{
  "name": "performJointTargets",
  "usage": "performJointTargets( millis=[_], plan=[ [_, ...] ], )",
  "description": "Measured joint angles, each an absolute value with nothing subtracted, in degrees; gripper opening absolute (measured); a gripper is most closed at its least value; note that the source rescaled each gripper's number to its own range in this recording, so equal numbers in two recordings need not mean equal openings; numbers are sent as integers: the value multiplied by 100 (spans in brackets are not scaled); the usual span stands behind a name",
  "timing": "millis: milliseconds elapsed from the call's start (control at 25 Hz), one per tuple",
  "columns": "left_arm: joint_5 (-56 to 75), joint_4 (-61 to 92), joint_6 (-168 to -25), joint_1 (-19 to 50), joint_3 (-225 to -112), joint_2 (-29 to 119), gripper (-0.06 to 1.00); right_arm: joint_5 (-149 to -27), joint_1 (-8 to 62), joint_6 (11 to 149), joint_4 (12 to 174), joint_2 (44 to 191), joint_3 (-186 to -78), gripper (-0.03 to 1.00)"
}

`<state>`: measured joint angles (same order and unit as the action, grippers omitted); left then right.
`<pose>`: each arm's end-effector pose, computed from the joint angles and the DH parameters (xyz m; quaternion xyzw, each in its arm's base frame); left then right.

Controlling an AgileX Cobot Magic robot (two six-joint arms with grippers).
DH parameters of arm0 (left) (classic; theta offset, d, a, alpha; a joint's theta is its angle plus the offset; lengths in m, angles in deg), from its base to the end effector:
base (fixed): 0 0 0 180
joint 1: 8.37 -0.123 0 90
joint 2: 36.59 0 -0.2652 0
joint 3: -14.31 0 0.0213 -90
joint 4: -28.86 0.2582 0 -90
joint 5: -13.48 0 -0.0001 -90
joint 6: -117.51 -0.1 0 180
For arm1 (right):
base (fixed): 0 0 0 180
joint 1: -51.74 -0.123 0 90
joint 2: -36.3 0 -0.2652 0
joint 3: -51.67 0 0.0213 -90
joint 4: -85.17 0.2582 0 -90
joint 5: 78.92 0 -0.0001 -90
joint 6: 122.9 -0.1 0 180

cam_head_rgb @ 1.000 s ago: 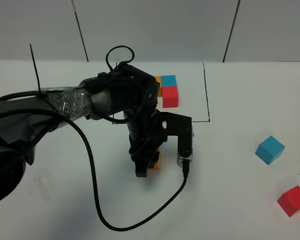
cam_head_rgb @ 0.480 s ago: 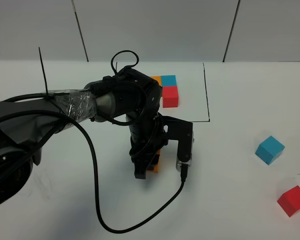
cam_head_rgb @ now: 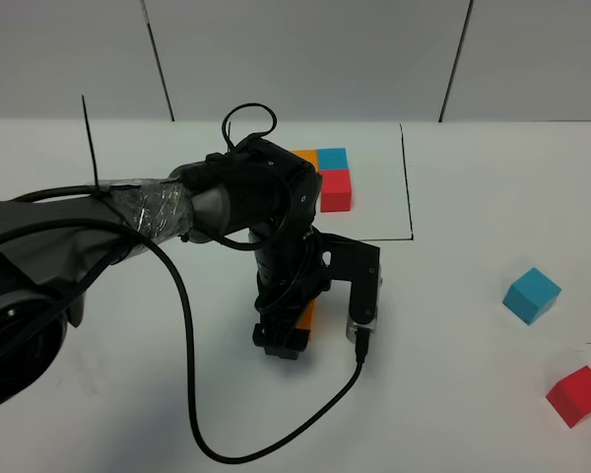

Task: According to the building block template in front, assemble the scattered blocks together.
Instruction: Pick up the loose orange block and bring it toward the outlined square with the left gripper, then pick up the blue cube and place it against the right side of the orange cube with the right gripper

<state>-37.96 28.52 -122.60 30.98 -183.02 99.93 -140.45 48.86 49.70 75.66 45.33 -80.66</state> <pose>0.3434 -0.2821 0.0995 0.7594 0.6455 0.0123 0.0808 0.0303 -0.0130 0.2778 0.0372 0.8544 -0.0367 0.5169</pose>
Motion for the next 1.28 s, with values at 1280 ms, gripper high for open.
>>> performJointTargets(
  millis=[1280],
  plan=[
    [-5498,5395,-8783,647,-16254,2564,82,-14045,4886,4970,7566,4533,-8066,0]
  ],
)
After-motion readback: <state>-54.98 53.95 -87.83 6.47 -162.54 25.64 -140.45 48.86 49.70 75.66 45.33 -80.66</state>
